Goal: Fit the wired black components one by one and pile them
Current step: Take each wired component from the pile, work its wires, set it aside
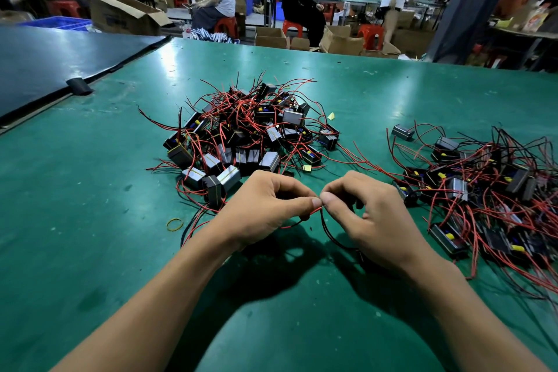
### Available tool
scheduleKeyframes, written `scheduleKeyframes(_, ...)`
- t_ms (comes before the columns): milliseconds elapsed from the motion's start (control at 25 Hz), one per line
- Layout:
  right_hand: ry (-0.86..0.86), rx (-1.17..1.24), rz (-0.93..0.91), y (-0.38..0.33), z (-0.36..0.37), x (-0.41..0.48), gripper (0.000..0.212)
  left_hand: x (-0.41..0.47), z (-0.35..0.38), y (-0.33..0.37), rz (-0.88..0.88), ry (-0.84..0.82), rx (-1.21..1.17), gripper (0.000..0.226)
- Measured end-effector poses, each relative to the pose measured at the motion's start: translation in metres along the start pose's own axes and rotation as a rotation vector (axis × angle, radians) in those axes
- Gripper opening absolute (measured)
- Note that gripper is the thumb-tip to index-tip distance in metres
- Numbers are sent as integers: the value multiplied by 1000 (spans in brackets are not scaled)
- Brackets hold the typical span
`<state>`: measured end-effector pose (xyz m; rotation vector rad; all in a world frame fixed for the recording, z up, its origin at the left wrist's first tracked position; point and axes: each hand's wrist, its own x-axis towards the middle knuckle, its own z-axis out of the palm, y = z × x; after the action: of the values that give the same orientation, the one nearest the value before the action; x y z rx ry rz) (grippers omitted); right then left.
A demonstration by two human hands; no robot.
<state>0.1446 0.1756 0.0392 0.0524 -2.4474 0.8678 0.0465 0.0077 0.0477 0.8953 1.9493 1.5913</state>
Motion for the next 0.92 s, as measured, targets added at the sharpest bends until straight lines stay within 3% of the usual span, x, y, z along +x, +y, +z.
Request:
scheduleKeyframes(320,-13,178,240,-10,0,-1,16,-1,1,2,30,49,83,8)
scheduleKeyframes(560,-146,429,427,0,-4,1,21,0,2,-1,48,61,108,7)
scheduleKeyframes(720,-94,330,310,4,-9,-1,5,2,2,-4,47,63,84,7)
scheduleKeyframes(800,-36,204,177,6,-10,-2,17,3,2,-4,33,63,79,8)
scheduleKeyframes(920,10,115,-37,6,-7,-1,15,3,2,-3,21,39,64,9)
